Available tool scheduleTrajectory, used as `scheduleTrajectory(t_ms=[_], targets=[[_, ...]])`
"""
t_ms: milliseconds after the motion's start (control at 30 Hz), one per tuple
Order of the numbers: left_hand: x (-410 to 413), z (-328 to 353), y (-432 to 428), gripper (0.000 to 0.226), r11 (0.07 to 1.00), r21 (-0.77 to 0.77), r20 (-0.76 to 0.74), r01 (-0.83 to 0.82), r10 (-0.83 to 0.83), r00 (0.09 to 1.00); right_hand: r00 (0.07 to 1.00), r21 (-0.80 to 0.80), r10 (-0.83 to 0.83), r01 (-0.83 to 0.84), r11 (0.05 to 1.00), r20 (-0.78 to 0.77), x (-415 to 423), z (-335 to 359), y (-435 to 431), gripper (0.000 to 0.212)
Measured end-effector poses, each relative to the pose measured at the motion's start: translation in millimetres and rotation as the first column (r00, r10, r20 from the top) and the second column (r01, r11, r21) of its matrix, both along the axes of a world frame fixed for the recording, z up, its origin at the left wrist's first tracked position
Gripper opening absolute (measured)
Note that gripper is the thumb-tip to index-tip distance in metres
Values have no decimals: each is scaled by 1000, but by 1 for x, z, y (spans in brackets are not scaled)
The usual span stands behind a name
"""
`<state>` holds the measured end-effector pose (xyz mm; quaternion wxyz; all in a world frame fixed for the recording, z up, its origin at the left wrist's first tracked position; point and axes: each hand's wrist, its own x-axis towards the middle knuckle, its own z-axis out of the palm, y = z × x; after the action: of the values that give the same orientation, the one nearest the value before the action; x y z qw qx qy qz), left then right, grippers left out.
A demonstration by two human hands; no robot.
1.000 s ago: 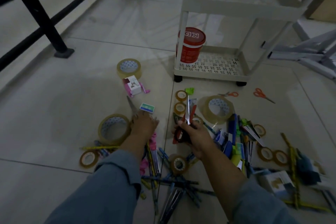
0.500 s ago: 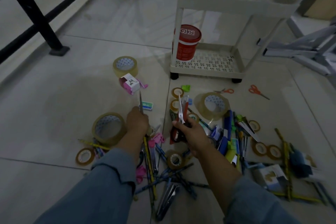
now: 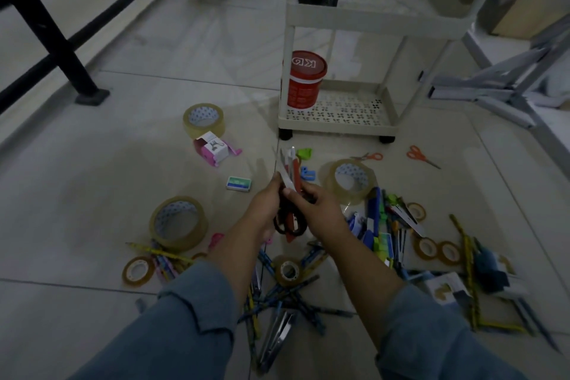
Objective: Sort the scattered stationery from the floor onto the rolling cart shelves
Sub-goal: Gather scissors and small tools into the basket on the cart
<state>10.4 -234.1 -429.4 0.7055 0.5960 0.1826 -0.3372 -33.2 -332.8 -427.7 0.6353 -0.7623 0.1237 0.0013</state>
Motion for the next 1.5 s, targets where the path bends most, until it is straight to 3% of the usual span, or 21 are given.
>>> scheduleTrajectory(t_ms=[133, 300, 433, 633, 733, 867, 1067, 1133, 1233, 1333, 1433, 1500], targets=[[-6, 3, -11, 58, 987, -155, -88, -32, 18, 996, 996, -42, -55, 52, 998, -63, 3, -2, 5, 48], [2, 10, -20, 49, 992, -124, -67, -29, 21, 998, 982, 117, -27, 50, 992, -187, 10, 6, -10, 47], [23, 45, -32, 44, 996, -88, -5, -7, 7, 1000, 967, 62, 52, -38, 997, -249, 29, 46, -32, 39], [40, 170, -61, 43, 999, -22, 13, 41, -40, 999, 938, -2, 174, -183, 983, -301, 28, 172, -63, 21], [47, 244, -64, 43, 997, -2, -53, 77, -77, 996, 943, 34, 139, -135, 990, -304, 24, 241, -66, 30], [47, 351, -63, 55, 992, 77, -33, 104, -102, 994, 935, 104, 133, -104, 989, -330, 19, 352, -66, 25], [67, 511, -80, 46, 951, 163, 133, 261, -284, 950, 958, 129, 76, -41, 991, -278, 37, 504, -86, 12], [86, 541, -94, 53, 923, 228, 227, 310, -360, 905, 967, 91, 41, -19, 996, -253, 54, 536, -104, 15], [100, 567, -115, 44, 885, 372, 425, 281, -432, 796, 978, -61, -49, 37, 997, -203, 84, 563, -142, 14], [113, 555, -134, 45, 725, 680, 551, 109, -604, 576, 988, -440, -93, 31, 897, -122, 118, 569, -183, 23], [124, 533, -146, 58, 379, 918, 285, 116, -834, 472, 994, -715, -2, -80, 695, -113, 150, 567, -208, 33], [128, 523, -152, 62, 232, 968, 167, 99, -884, 437, 985, -809, 79, -170, 562, -152, 172, 565, -216, 30]])
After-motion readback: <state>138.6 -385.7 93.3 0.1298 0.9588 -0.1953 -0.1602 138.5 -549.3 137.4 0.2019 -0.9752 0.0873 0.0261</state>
